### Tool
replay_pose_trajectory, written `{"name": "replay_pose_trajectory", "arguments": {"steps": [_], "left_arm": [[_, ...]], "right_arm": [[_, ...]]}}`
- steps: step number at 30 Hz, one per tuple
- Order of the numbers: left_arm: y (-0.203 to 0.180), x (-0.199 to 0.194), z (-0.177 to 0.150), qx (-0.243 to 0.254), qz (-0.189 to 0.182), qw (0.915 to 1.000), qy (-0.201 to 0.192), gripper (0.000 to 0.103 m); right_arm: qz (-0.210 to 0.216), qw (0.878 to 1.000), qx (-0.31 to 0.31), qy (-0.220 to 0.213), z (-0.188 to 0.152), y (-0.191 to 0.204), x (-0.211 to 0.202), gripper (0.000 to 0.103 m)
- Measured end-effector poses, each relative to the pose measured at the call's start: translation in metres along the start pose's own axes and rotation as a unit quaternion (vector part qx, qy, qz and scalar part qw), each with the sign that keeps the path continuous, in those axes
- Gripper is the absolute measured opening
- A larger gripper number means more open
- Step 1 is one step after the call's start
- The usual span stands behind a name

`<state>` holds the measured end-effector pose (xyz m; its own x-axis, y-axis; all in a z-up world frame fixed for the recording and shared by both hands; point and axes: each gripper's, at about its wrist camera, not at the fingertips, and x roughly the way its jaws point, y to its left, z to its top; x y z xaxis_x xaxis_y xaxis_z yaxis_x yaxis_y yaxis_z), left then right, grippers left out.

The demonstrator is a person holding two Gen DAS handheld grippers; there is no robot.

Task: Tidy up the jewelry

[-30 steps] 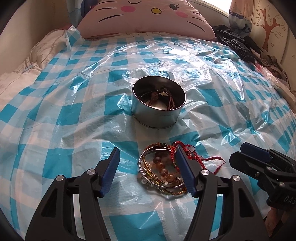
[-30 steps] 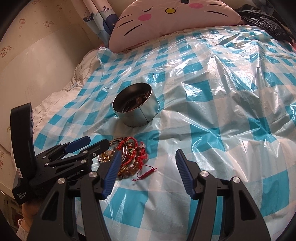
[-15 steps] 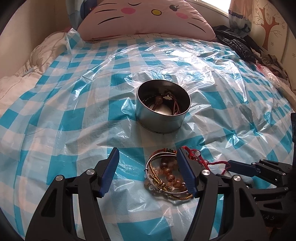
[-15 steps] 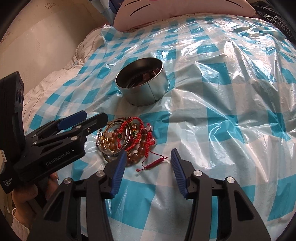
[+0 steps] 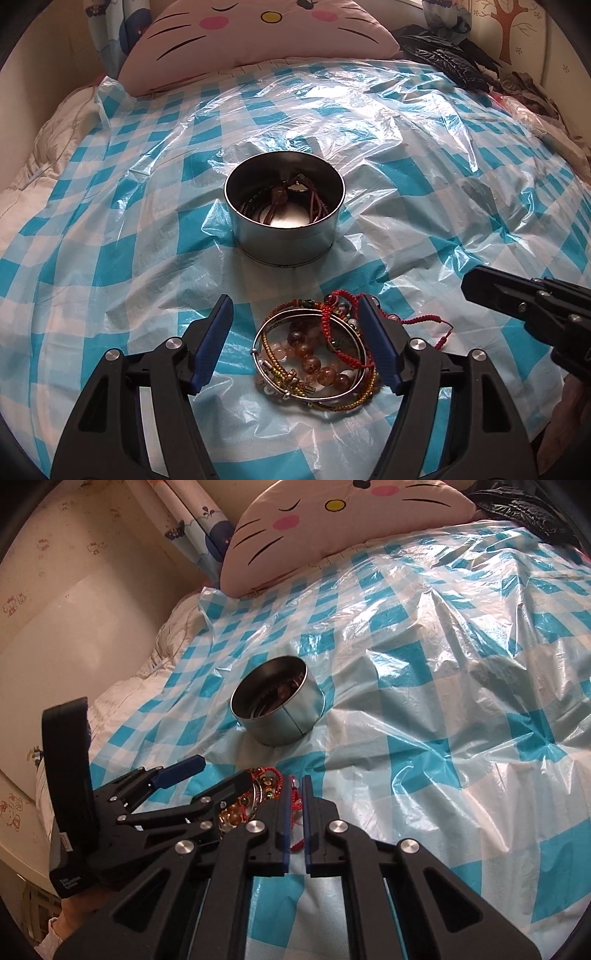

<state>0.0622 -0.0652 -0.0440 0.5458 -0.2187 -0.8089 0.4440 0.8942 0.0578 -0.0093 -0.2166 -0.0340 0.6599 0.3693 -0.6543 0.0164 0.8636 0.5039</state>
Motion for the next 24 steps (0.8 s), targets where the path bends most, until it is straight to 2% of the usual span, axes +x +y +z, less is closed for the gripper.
{"name": "replay_pose_trajectory", "arguments": {"steps": [5,6,7,8,9,10,13,15,20,21,22,24], "left_arm": [[-0.017,0.015,0.006,0.043,0.002,0.9990,0.010,0.066],[-0.020,0.018,0.006,0.049,0.004,0.9987,0.013,0.061],[-0.021,0.021,0.005,0.053,0.001,0.9984,0.019,0.041],[-0.021,0.023,0.004,0.052,-0.005,0.9983,0.027,0.031],[-0.020,0.023,0.003,0.051,-0.004,0.9984,0.025,0.019],[-0.019,0.021,0.003,0.049,-0.010,0.9984,0.024,0.009],[-0.008,0.012,0.001,0.021,-0.020,0.9994,0.016,0.008],[0.007,0.003,-0.001,-0.017,-0.039,0.9991,0.006,0.008],[0.042,-0.020,-0.009,-0.105,-0.075,0.9914,-0.025,0.008],[0.046,-0.023,-0.012,-0.114,-0.079,0.9898,-0.030,0.008],[0.048,-0.026,-0.014,-0.120,-0.082,0.9887,-0.034,0.008],[0.048,-0.031,-0.017,-0.123,-0.080,0.9881,-0.045,0.008]], "right_arm": [[0.007,1.000,0.026,-0.008,0.003,-0.009,-0.003,0.006],[0.002,0.999,0.032,-0.008,0.004,-0.012,-0.004,0.006],[0.001,0.999,0.039,-0.007,0.004,-0.015,-0.003,0.015],[0.000,0.999,0.046,-0.006,0.004,-0.017,-0.003,0.026],[-0.005,0.999,0.051,-0.007,0.004,-0.019,-0.003,0.053],[-0.010,0.999,0.050,-0.012,0.004,-0.019,-0.005,0.057],[-0.007,0.999,0.037,-0.007,0.003,-0.015,-0.003,0.057],[-0.007,1.000,0.020,0.008,0.001,-0.008,0.003,0.057],[-0.023,0.997,-0.022,0.073,-0.004,0.008,0.033,0.056],[-0.026,0.996,-0.026,0.080,-0.005,0.009,0.038,0.047],[-0.024,0.996,-0.028,0.085,-0.006,0.009,0.042,0.031],[-0.019,0.995,-0.027,0.092,-0.007,0.010,0.048,0.010]]}}
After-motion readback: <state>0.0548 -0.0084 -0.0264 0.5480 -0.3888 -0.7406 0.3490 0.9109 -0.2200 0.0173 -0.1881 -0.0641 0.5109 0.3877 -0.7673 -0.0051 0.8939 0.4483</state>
